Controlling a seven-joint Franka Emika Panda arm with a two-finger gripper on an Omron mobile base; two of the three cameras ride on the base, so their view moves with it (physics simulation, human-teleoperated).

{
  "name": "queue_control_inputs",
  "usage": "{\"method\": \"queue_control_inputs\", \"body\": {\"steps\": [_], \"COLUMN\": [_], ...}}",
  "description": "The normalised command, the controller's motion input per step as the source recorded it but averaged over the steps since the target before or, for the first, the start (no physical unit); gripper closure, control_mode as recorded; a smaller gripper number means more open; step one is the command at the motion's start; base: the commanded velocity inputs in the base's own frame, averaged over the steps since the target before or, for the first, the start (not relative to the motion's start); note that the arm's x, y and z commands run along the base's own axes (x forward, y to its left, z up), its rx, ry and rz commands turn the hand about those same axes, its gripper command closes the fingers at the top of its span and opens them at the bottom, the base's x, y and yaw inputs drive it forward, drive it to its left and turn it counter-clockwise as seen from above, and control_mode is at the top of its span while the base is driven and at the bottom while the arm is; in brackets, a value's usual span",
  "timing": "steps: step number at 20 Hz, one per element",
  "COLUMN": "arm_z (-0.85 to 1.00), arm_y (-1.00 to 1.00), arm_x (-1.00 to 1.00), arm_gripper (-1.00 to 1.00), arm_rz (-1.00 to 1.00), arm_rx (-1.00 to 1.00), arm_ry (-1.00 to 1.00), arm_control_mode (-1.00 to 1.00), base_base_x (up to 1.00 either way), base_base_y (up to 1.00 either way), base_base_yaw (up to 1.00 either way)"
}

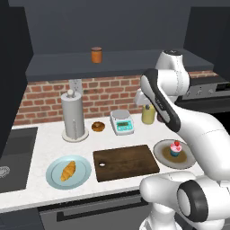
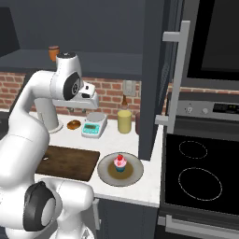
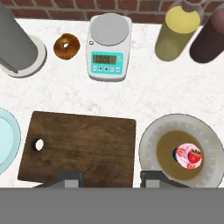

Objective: From the different types of pastries on the counter, select a croissant and place it on the cutting board. Then retrieve a jar of jam from the cabinet and place it alongside the croissant on the cutting board.

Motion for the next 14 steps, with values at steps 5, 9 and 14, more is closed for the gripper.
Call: {"method": "queue_control_inputs", "body": {"steps": [5, 9, 14], "arm_z": [0.0, 0.0, 0.0], "arm_y": [0.0, 0.0, 0.0], "arm_x": [0.0, 0.0, 0.01], "arm_gripper": [-1.0, -1.0, -1.0], "arm_rz": [0.0, 0.0, 0.0], "arm_rx": [0.0, 0.0, 0.0], "arm_ry": [0.0, 0.0, 0.0], "arm_control_mode": [-1.0, -1.0, -1.0], "base_base_x": [0.0, 0.0, 0.0], "base_base_y": [0.0, 0.0, 0.0], "base_base_yaw": [0.0, 0.0, 0.0]}}
